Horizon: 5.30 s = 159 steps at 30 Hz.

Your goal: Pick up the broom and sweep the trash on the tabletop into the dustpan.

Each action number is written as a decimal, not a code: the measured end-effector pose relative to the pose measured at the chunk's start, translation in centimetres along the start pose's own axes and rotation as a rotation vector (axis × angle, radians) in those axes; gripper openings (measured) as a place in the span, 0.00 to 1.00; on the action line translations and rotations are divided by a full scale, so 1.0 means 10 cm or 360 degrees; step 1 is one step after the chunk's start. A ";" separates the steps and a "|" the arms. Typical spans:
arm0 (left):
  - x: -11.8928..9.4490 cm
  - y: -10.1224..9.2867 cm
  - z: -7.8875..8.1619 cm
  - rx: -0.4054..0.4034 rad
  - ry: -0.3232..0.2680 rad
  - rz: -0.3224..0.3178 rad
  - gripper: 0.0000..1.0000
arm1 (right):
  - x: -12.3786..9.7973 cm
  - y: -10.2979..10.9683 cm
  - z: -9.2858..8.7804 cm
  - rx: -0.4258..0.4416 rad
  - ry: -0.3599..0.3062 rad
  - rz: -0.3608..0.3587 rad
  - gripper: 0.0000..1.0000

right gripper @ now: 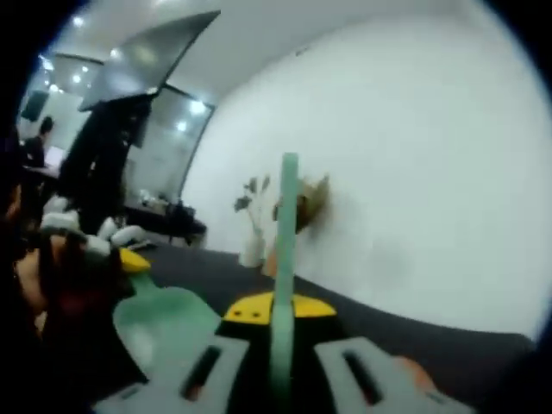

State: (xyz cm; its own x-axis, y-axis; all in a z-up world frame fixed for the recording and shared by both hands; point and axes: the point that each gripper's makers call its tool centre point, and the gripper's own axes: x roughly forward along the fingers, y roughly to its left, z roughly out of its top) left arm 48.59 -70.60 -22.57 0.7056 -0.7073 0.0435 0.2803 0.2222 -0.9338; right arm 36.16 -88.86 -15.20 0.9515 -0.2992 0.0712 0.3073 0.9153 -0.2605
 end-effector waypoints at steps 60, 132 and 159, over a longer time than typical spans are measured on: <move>-0.18 -0.05 -0.14 -0.0007 -0.0071 -0.0002 0.10 | -0.11 1.08 0.41 -0.0133 -0.0300 0.0144 0.05; 0.55 -0.22 -0.71 0.0079 -0.0055 0.0012 0.10 | 0.31 -0.33 -0.25 0.0006 -0.0006 -0.0158 0.05; 0.51 -0.16 -0.64 -0.0024 -0.0109 0.0054 0.10 | 0.34 0.06 0.16 -0.0130 -0.0247 -0.0092 0.05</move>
State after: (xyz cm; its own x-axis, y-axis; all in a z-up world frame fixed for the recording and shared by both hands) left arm 47.58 -78.86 -23.14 0.7574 -0.6520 0.0356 0.2461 0.2346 -0.9404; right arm 39.58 -88.89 -13.53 0.9248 -0.2996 0.2344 0.3654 0.8710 -0.3285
